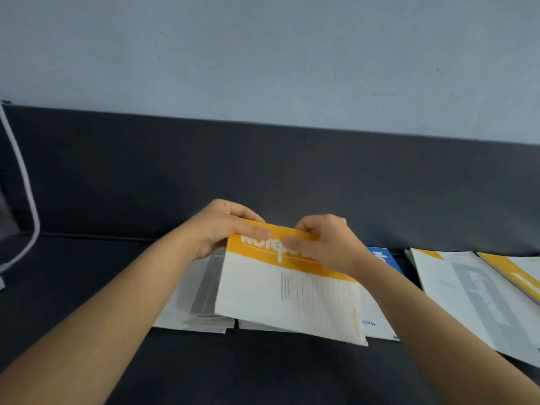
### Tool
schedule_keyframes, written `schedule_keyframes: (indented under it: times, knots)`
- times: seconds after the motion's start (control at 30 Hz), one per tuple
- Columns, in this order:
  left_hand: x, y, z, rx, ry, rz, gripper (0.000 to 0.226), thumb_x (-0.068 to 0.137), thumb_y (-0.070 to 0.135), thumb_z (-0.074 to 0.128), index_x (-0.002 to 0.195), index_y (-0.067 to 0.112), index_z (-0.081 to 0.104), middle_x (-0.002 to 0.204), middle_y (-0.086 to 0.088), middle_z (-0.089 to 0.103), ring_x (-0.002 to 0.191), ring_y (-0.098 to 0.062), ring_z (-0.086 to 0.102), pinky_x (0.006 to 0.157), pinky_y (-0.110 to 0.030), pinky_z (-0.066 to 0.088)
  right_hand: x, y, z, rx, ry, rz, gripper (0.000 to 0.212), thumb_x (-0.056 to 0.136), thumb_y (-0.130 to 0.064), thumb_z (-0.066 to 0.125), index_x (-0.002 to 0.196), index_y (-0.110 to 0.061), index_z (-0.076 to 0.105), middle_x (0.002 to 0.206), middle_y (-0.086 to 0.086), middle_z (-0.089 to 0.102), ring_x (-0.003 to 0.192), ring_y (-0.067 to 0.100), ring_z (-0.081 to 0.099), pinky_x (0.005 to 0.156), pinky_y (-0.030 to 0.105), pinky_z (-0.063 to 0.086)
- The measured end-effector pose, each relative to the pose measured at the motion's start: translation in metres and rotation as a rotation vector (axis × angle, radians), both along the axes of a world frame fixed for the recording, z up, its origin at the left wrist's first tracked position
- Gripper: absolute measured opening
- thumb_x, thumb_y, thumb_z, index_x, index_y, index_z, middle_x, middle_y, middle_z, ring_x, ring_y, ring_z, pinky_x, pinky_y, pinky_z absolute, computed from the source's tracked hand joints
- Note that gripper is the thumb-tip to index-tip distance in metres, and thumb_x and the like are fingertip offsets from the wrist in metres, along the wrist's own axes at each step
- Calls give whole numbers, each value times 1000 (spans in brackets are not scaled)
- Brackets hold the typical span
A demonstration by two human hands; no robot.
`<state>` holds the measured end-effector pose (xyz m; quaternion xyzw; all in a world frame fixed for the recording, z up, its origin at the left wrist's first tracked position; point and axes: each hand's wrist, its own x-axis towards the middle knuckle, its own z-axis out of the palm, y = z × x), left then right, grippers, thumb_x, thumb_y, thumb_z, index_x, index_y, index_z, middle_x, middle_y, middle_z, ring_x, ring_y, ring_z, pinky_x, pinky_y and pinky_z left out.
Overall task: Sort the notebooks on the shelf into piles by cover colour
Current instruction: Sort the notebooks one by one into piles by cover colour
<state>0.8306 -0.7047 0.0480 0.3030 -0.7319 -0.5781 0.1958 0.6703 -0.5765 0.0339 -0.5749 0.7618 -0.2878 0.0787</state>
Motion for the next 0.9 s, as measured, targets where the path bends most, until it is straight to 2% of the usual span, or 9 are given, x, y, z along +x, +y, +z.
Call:
schedule_keyframes:
  times: [0.1,0.2,0.3,0.4,0.53,0.63,0.77,0.83,0.9]
  knots:
    - [3,-11,-6,126,62,58,24,73,8,78,97,6,72,88,-13,74,68,-15,69,60,-24,57,-13,8,9,-28,-339,-112,21,85,-34,69,75,-16,65,72,-2,66,67,11,60,63,22,48]
    - [6,-12,-3,196,45,-8,26,79,-1,72,105,3,71,97,-15,75,73,-17,72,60,-24,58,-30,21,5,-9,-688,-250,18,89,-25,66,90,-8,69,83,7,74,77,22,71,81,39,57]
    - [-7,-5,-4,165,69,104,39,78,-7,74,114,-2,63,102,-16,73,80,-21,73,66,-25,60,-31,19,-10,17,-802,-332,16,93,-14,59,105,-5,65,92,12,74,86,30,71,85,50,55]
    - [-27,6,-17,-281,-247,158,57,81,16,77,130,12,48,124,-3,58,109,-23,61,90,-32,50,-17,10,-28,-31,-588,-394,24,96,-12,52,120,-12,55,107,0,66,96,20,65,89,40,53]
    - [-41,32,-37,-1044,-644,-32,41,100,38,41,138,24,42,147,4,38,136,-21,31,107,-38,29,5,16,-35,-34,-52,-338,35,100,-28,45,134,-22,44,131,-4,51,117,16,52,92,28,43]
    - [-49,44,-45,-1093,-904,-208,51,103,48,23,146,23,33,156,-1,29,145,-21,20,114,-42,18,-11,31,-32,154,198,-317,38,100,-38,40,132,-19,50,133,-1,54,119,18,52,94,30,44]
    - [-63,51,-31,-1064,-1231,-302,54,105,37,14,156,22,7,164,-3,4,150,-23,5,119,-53,-1,-73,75,-20,199,352,-451,25,95,-38,45,98,-17,58,96,4,65,91,25,62,68,28,43]
    - [-76,60,-23,-1080,-1263,-322,50,104,28,19,153,19,21,163,-3,15,150,-24,9,119,-55,-2,-113,104,-19,293,373,-539,23,92,-38,50,95,-17,57,98,5,65,94,26,61,68,27,41]
    - [-100,82,-23,-1144,-1081,-262,40,102,28,28,138,19,44,153,0,38,144,-23,28,119,-50,14,-149,132,-24,411,376,-591,33,90,-41,52,110,-15,59,113,4,64,105,24,59,75,27,44]
